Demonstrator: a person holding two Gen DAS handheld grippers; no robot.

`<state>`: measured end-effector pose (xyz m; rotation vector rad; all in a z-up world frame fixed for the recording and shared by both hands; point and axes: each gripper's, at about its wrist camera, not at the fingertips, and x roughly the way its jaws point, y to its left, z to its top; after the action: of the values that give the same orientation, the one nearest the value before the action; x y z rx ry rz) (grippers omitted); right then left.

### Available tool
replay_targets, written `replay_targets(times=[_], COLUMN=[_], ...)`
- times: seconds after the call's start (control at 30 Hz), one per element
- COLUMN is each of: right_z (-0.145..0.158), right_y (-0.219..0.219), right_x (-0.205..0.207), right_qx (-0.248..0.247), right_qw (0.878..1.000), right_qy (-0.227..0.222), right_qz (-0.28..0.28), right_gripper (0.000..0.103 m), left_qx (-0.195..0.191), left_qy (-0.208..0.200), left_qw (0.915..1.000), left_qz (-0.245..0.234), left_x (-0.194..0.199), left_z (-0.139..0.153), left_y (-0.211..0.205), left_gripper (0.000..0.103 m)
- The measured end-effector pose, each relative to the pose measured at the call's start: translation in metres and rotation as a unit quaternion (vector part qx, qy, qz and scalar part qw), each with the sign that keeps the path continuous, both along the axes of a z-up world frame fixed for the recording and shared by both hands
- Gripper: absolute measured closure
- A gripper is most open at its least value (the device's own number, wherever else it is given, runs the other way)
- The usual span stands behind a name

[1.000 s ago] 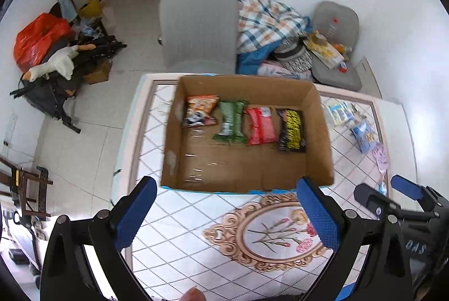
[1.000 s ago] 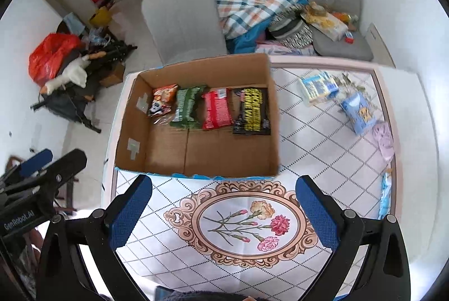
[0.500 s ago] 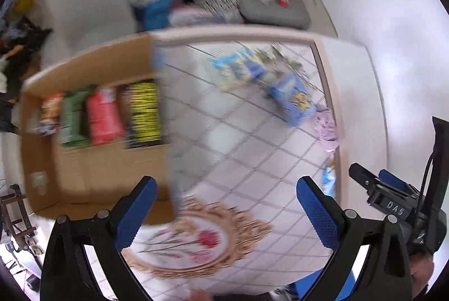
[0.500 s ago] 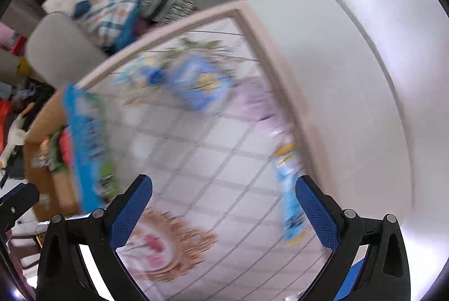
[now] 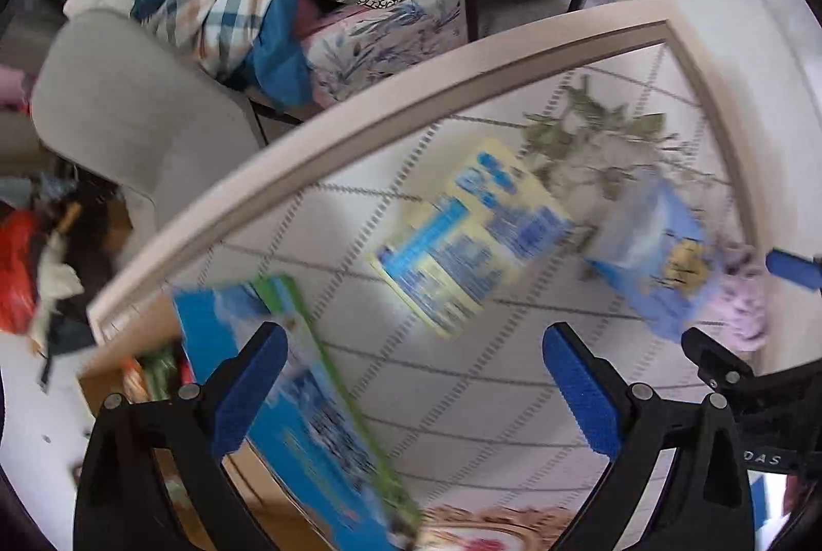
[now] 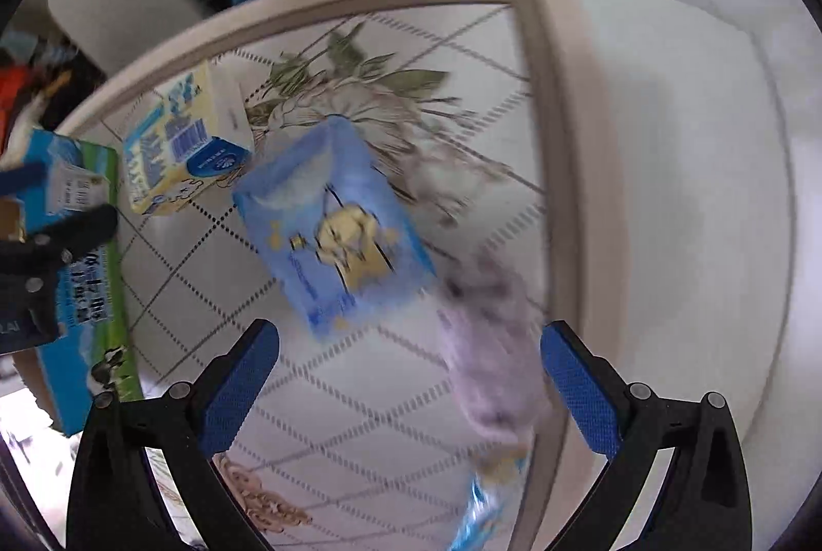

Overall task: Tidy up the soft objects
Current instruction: 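Grasp the blue tissue pack with the left tool while the right tool grasps the lilac cloth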

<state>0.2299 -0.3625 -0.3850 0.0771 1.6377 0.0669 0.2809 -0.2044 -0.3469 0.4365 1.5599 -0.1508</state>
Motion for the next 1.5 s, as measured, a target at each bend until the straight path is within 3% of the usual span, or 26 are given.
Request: replay_targets(times=[0.2, 0.27, 0.4, 0.47, 0.53, 0.6, 0.73, 0.9, 0.93, 0.97, 1.0, 1.1, 1.17, 1.33, 1.37, 1.4, 1.47, 1.5], right_z=[-0.034, -0.038, -0.035, -0.033, -0.026, -0.013, 0.004, -0.038, -0.047, -0.051, -0.049, -0.041, -0.04, -0.041, -0.041, -0.042, -0.039, -0.038], right_y=[0.029, 0.031, 0.003, -0.014, -0.033, -0.047, -0.062, -0.064, -0.064, -0.065, -0.065, -0.09, -0.105, -0.127, -0.135, -0.136, -0.135, -0.134], right_x=[0.029, 0.033, 0.033, 0.032, 0.028, 0.02, -0.001, -0.02, -0.023, -0.025, -0.024, -0.031, -0.036, -0.049, -0.05, -0.05, -0.057, -0.057], right_qx=[0.007, -0.003, -0.014, 0.003, 0.074, 0.092, 0.053, -0.004, -0.008, -0.017, -0.024, -0.029, -0.016, -0.01, -0.008, -0.006, -0.005, -0.005], right_qw=[0.999, 0.999, 0.999, 0.997, 0.992, 0.99, 0.996, 0.998, 0.997, 0.997, 0.997, 0.993, 0.99, 0.984, 0.984, 0.983, 0.982, 0.981], right_qy=[0.023, 0.028, 0.026, 0.029, 0.03, 0.023, 0.006, 0.056, 0.063, 0.067, 0.054, 0.04, 0.038, 0.038, 0.037, 0.036, 0.032, 0.029], right_qz=[0.036, 0.035, -0.035, -0.07, -0.1, -0.105, -0.073, -0.035, -0.035, -0.039, -0.044, -0.104, -0.137, -0.172, -0.177, -0.181, -0.187, -0.189], right_gripper=[0.003, 0.027, 0.032, 0.032, 0.03, 0.024, 0.021, 0.022, 0.033, 0.053, 0.06, 0.061, 0.061, 0.061, 0.061, 0.061, 0.06, 0.06], left_qx=[0.011, 0.015, 0.039, 0.052, 0.031, 0.016, -0.034, -0.065, -0.075, -0.085, -0.104, -0.158, -0.165, -0.125, -0.116, -0.104, -0.084, -0.081], left_qy=[0.02, 0.027, 0.032, 0.032, 0.038, 0.033, 0.022, 0.06, 0.085, 0.101, 0.123, 0.168, 0.179, 0.175, 0.171, 0.164, 0.14, 0.126], left_qw=[0.9994, 0.9987, 0.9958, 0.9957, 0.997, 0.9984, 0.9989, 0.9961, 0.9936, 0.9911, 0.9865, 0.9694, 0.9639, 0.9708, 0.9733, 0.9767, 0.984, 0.9868], left_qz=[-0.025, -0.042, -0.076, -0.07, -0.059, -0.044, -0.024, -0.01, 0.001, 0.01, 0.027, 0.084, 0.109, 0.107, 0.101, 0.092, 0.073, 0.063], left_x=[0.013, 0.015, 0.016, 0.014, 0.01, 0.004, -0.007, -0.014, -0.014, -0.014, -0.013, -0.009, -0.005, 0.002, 0.002, 0.001, -0.004, -0.006], left_z=[-0.018, -0.026, -0.041, -0.043, -0.038, -0.027, -0.006, -0.014, -0.022, -0.027, -0.033, -0.047, -0.057, -0.083, -0.086, -0.089, -0.088, -0.084], left_y=[-0.005, -0.013, -0.028, -0.033, -0.039, -0.046, -0.068, -0.102, -0.11, -0.113, -0.118, -0.13, -0.137, -0.165, -0.169, -0.173, -0.181, -0.185], left_gripper=[0.001, 0.001, 0.001, 0.001, 0.001, 0.001, 0.001, 0.001, 0.001, 0.001, 0.001, 0.001, 0.001, 0.001, 0.005, 0.02, 0.031, 0.043])
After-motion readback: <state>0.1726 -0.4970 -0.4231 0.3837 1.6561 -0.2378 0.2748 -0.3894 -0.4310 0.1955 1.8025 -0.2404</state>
